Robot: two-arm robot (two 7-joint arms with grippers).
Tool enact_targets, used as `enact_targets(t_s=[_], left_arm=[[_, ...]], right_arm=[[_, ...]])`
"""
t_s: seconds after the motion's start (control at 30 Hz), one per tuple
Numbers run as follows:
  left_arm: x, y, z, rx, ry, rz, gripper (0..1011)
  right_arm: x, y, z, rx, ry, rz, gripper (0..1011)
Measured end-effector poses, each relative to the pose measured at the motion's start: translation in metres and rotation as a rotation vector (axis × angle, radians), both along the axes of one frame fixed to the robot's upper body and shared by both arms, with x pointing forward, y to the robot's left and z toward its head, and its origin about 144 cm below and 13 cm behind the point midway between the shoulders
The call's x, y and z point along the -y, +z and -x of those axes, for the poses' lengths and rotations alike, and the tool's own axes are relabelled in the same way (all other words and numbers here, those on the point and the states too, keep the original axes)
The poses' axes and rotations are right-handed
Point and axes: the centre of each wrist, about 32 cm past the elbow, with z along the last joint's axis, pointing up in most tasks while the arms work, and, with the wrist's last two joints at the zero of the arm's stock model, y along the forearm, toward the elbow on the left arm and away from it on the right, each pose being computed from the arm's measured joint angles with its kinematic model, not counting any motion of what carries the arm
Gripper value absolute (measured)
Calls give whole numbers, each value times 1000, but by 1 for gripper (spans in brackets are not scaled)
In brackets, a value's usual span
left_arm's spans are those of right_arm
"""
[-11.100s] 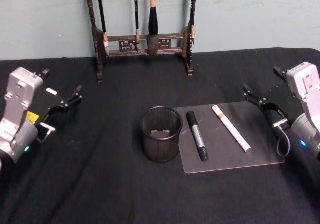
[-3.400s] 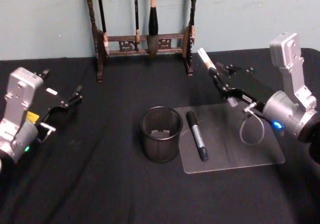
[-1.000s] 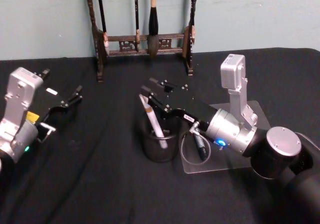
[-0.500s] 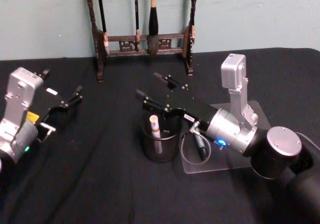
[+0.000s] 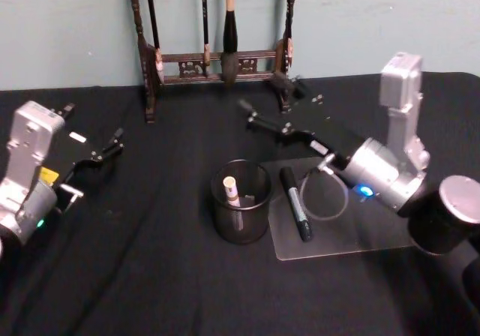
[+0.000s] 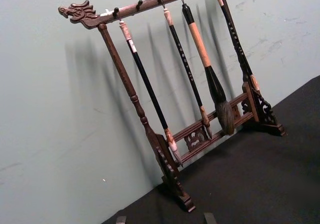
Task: Pick up the water-based marker from the table and place it into the pen holder.
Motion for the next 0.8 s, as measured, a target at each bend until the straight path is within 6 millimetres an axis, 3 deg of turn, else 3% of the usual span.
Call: enact_targets(t_s=[0.23,0.47,0.8], left_arm=[[0,0,0,0,0,0,1001],[0,0,0,0,0,0,1001],[0,0,0,0,0,0,1001]], right_arm=[[23,10,6,-15,-110,50,1002],[42,13,13,-163,-244,212,1002],[38,8,14,-322,-259,375,1003]])
